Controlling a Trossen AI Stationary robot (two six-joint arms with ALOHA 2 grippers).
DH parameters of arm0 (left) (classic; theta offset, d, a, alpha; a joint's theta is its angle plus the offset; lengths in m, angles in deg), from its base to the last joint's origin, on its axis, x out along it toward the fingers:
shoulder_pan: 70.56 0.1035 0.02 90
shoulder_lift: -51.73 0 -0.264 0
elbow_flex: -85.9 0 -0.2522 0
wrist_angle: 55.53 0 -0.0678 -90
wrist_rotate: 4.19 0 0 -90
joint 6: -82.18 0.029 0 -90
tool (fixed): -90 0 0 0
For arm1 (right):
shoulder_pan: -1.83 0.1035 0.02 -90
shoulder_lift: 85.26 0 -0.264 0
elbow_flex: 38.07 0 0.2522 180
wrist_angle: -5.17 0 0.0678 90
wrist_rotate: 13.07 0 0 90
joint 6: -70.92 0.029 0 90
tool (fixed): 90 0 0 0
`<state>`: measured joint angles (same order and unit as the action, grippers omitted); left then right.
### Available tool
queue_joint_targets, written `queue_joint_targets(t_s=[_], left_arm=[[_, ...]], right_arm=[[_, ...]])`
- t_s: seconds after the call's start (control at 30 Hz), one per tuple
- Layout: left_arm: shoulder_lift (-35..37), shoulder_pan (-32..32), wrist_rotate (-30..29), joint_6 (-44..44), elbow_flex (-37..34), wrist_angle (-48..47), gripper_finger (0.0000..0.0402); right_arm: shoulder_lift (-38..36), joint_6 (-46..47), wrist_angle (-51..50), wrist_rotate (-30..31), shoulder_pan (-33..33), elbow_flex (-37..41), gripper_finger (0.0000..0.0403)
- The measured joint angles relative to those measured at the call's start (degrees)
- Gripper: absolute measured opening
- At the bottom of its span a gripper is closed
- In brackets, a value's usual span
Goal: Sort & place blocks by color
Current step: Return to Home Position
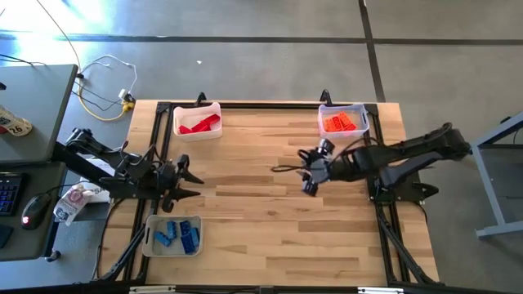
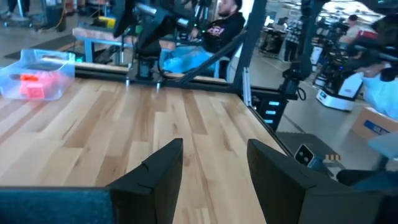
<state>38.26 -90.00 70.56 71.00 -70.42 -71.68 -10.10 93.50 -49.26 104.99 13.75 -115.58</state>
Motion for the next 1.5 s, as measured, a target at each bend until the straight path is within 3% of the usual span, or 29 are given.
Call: queue_joint_targets(t_s=[0.13,0.43,0.77,1.13,1.5], left_arm=[[2.1,0.0,-0.1,3.1,-1.2,0.6,0.0168],[5.0,0.0,-0.6,11.8,-1.6,1.3,0.0168],[5.9,0.0,-2.1,10.6,-1.6,-3.7,0.0168],[5.9,0.0,-3.8,9.2,-1.6,-7.1,0.0168],[5.9,0.0,-3.8,9.4,-1.6,-7.3,0.0168]], right_arm=[[-5.0,4.5,3.5,1.4,2.4,7.9,0.0244],[-24.8,0.1,27.6,-2.5,4.4,28.9,0.0244],[-43.3,-0.5,39.6,-4.4,4.4,44.9,0.0244],[-54.7,-3.5,48.2,-7.5,4.4,55.8,0.0244],[-59.9,-3.3,48.2,-9.8,4.4,63.2,0.0244]])
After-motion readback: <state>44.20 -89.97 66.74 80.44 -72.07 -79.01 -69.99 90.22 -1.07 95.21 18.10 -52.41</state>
